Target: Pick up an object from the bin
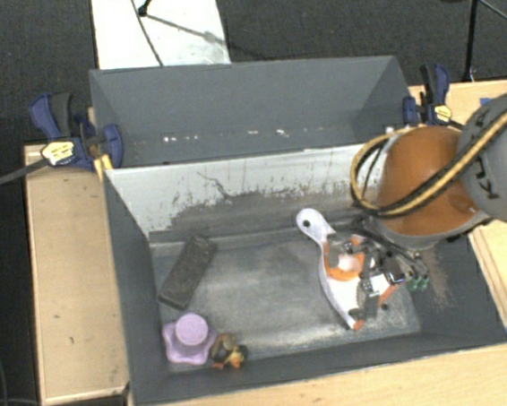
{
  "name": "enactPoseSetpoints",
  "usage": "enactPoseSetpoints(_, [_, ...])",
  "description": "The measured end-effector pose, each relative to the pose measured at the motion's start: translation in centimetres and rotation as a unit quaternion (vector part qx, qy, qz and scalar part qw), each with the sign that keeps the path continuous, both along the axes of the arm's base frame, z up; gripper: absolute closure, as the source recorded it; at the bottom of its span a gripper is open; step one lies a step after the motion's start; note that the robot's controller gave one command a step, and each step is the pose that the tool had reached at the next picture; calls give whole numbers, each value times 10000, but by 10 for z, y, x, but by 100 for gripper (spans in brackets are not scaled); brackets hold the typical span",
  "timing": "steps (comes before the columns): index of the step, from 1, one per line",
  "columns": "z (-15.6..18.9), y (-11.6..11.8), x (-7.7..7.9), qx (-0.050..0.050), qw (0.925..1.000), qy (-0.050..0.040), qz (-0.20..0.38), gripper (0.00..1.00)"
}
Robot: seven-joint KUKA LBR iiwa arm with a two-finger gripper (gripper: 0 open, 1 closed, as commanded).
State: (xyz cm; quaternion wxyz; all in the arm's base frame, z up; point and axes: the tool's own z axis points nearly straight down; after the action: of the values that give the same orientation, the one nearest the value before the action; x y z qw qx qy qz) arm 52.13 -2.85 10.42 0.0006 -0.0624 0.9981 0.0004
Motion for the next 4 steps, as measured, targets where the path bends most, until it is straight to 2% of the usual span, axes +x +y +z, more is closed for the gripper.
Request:
enactPoseSetpoints(1, [-2,-4,-12,-8,9988,2,489,0])
enactPoseSetpoints(2, [-4,-33,0,-2,9861,-15,1659,0])
enactPoseSetpoints(3, [-5,-22,43,-1,9997,18,-249,100])
enactPoseSetpoints(4, [-5,-22,43,-1,9997,18,-253,100])
